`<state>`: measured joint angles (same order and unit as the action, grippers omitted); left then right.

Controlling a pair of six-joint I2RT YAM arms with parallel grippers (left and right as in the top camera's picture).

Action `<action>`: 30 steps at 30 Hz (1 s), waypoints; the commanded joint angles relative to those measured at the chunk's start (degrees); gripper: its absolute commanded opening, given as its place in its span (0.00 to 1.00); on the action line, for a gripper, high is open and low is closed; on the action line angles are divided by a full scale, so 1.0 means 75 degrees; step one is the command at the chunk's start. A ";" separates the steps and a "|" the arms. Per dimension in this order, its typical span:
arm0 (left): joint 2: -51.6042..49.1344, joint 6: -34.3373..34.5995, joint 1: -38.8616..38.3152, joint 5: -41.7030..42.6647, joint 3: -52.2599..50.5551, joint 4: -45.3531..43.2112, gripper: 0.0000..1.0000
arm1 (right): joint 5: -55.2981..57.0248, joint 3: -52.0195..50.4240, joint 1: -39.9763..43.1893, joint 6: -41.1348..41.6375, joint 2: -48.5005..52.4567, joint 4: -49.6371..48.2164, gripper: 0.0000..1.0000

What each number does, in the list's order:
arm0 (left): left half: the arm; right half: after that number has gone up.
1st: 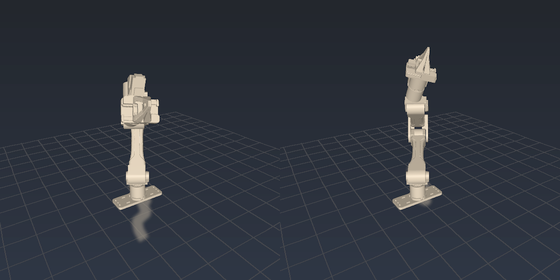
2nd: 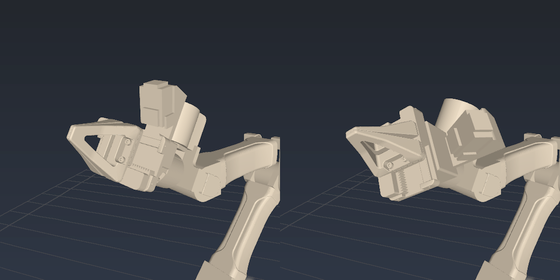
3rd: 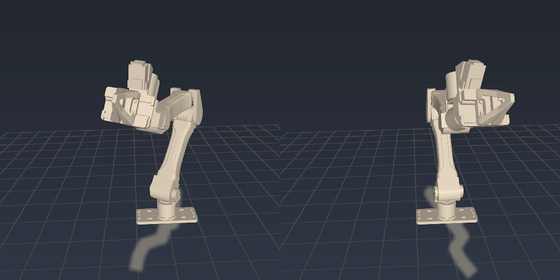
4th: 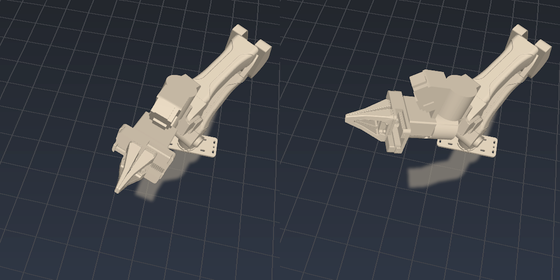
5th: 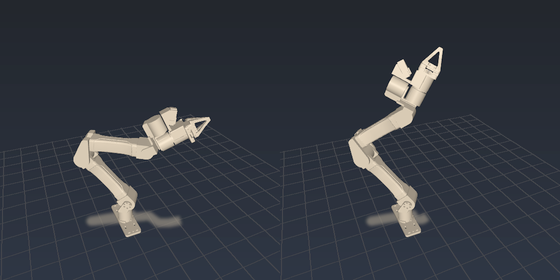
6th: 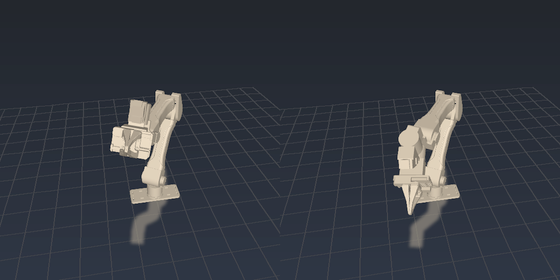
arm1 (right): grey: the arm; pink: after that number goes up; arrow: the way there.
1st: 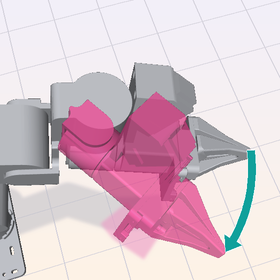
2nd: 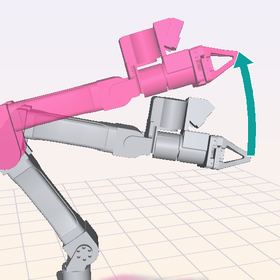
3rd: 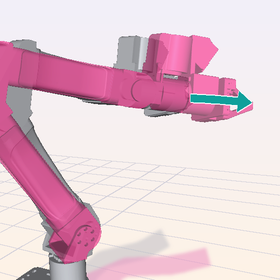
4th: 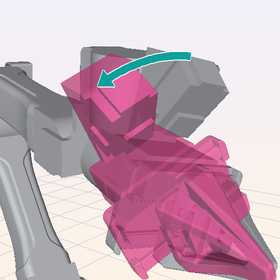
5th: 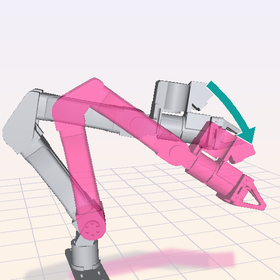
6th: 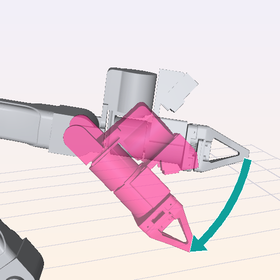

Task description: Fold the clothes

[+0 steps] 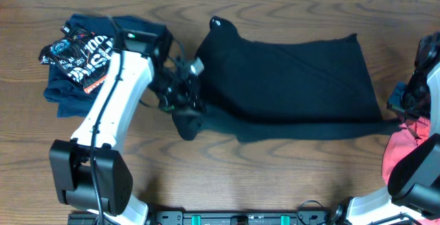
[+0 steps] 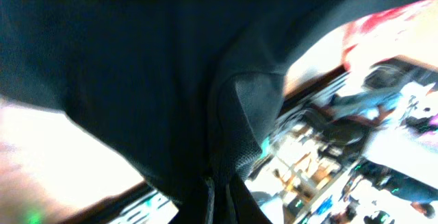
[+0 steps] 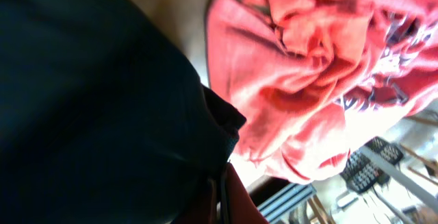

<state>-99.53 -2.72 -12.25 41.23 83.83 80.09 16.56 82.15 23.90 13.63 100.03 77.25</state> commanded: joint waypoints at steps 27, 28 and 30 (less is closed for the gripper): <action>0.0073 0.1533 0.0245 -0.2853 -0.2719 -0.2215 0.35 | 0.0157 -0.0673 0.0376 0.0239 -0.0017 -0.0134 0.01; 0.0073 0.1577 0.0332 -0.2914 -0.2643 -0.2442 0.35 | 0.0157 -0.0673 0.0376 0.0239 -0.0020 -0.0134 0.01; 0.0073 0.1580 0.0478 -0.2908 -0.2544 -0.3101 0.33 | 0.0143 -0.0673 0.0376 0.0239 -0.0020 -0.0134 0.01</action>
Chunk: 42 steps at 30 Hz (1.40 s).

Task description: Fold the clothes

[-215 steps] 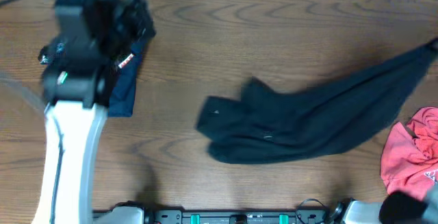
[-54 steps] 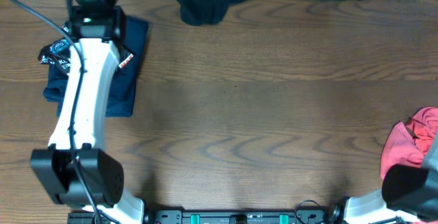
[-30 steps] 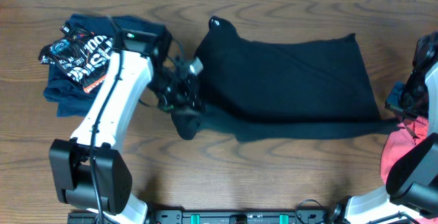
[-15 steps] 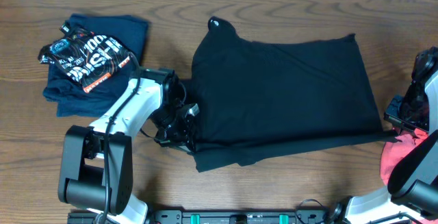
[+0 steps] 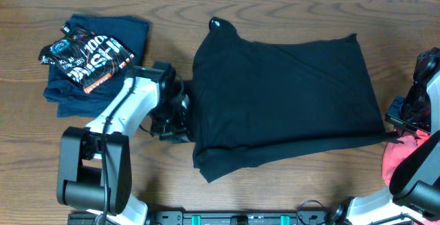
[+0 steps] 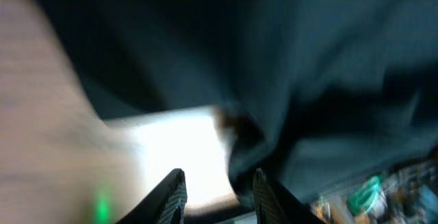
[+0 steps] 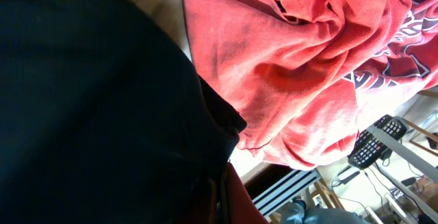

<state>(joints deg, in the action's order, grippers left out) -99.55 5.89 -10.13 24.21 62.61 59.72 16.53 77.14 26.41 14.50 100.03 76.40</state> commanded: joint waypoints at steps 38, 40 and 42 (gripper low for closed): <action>-0.1859 0.0402 0.0137 -0.2378 0.0239 -0.6636 0.13 | -0.1064 -0.0009 -0.0163 0.0117 -0.0017 -0.0673 0.01; -0.1859 0.0402 0.0291 -0.2375 0.0414 -0.6662 0.13 | -0.1067 -0.0009 -0.0219 0.0117 -0.0017 -0.0673 0.01; -0.1856 0.0402 0.0408 -0.2270 0.0577 -0.6601 0.13 | -0.1064 -0.0009 -0.0251 0.0117 -0.0017 -0.0670 0.01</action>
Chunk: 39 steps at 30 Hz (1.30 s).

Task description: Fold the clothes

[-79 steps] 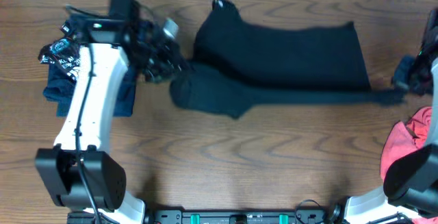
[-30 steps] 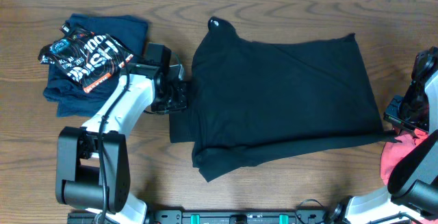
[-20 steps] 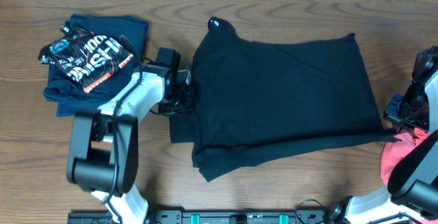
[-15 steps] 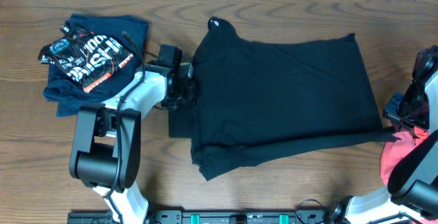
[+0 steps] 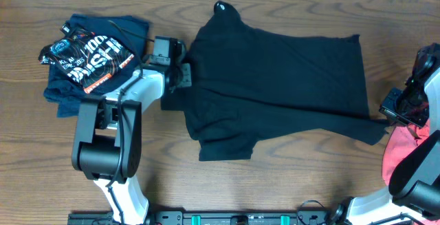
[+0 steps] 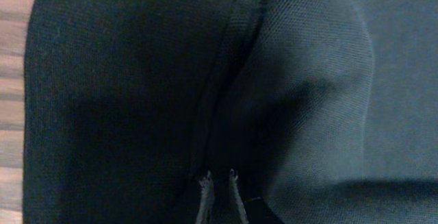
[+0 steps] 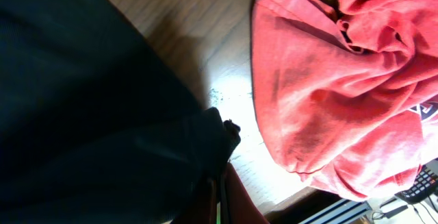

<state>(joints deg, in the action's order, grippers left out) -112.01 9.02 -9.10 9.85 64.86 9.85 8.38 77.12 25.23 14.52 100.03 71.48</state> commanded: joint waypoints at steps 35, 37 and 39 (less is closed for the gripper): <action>0.1772 0.2002 -0.1830 0.2002 -0.1376 0.5059 0.63 | 0.0052 -0.0006 -0.0117 -0.0262 -0.0017 0.0041 0.01; 0.1772 0.2241 -0.1947 0.2005 -0.1565 0.4803 0.46 | 0.0052 -0.0006 -0.0117 -0.0262 -0.0017 0.0044 0.01; 0.1775 0.2331 -0.2011 0.2005 -0.1635 0.4730 0.25 | 0.0052 -0.0006 -0.0117 -0.0262 -0.0017 0.0041 0.01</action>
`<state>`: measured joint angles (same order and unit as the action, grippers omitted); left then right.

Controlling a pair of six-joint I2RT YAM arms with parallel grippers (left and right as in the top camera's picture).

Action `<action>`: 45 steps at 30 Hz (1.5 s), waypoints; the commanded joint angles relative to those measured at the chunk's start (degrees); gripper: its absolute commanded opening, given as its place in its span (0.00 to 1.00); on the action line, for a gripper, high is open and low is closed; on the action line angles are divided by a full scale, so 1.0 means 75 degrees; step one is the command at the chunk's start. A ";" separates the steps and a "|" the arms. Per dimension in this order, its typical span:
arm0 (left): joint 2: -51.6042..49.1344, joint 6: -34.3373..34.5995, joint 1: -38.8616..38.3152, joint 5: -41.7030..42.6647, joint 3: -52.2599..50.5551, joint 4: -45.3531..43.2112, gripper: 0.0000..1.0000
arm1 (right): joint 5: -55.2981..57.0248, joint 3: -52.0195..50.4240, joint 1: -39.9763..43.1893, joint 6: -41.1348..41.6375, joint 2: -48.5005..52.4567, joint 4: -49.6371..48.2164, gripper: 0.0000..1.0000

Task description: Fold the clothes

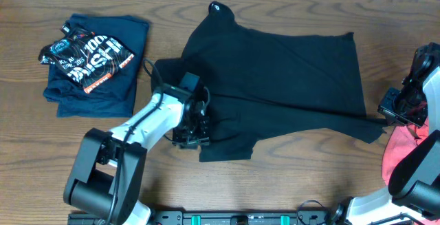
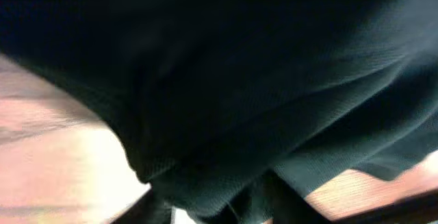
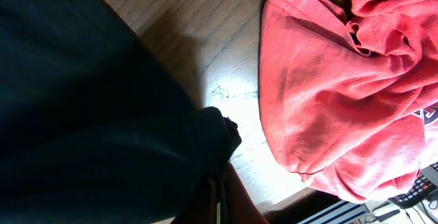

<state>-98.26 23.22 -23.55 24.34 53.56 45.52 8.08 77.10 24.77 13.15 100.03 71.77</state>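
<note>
A black shirt (image 1: 275, 73) lies spread across the middle of the table, its front hem bunched at the lower left. My left gripper (image 1: 190, 130) sits on that bunched lower-left part. In the left wrist view its fingers (image 2: 156, 210) stand apart, open, with a black fold (image 2: 219, 176) between them. My right gripper (image 1: 386, 115) is at the shirt's lower right corner. In the right wrist view it (image 3: 220, 190) is shut on that black corner (image 3: 205, 135).
A folded navy shirt with a printed garment on top (image 1: 93, 60) lies at the far left. A crumpled red garment (image 3: 342, 80) lies at the right edge beside my right gripper, also seen from overhead (image 1: 402, 153). Wooden table (image 1: 295, 177).
My left gripper was shut on the shirt's upper left edge. Now it is open at the bunched lower-left hem, nearer the front. A sleeve lies out at the left. The right gripper still holds its corner.
First both grippers held the shirt, the left one on a lifted lower-left corner. Then the left was open beside the shirt's left edge. Then it was shut on the upper left edge with the shirt skewed. Now it is open on the lower-left hem.
</note>
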 commanded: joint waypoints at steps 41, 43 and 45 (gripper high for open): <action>0.4771 -0.0055 0.1416 0.1326 0.0478 -0.0892 0.06 | 0.0274 -0.0003 -0.0006 -0.0073 -0.0017 0.0408 0.01; 0.4616 -0.0055 0.1416 0.1049 0.0478 -0.1195 0.06 | 0.0064 -0.0003 -0.0009 -0.0076 -0.0017 0.0204 0.01; 0.4462 -0.0058 0.1416 0.0746 0.0478 -0.1550 0.06 | -0.0090 -0.0003 -0.0009 -0.0076 -0.0017 -0.0041 0.01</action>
<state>-63.51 22.61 -13.26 32.58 56.27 35.66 8.91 77.10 24.77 13.13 100.03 72.53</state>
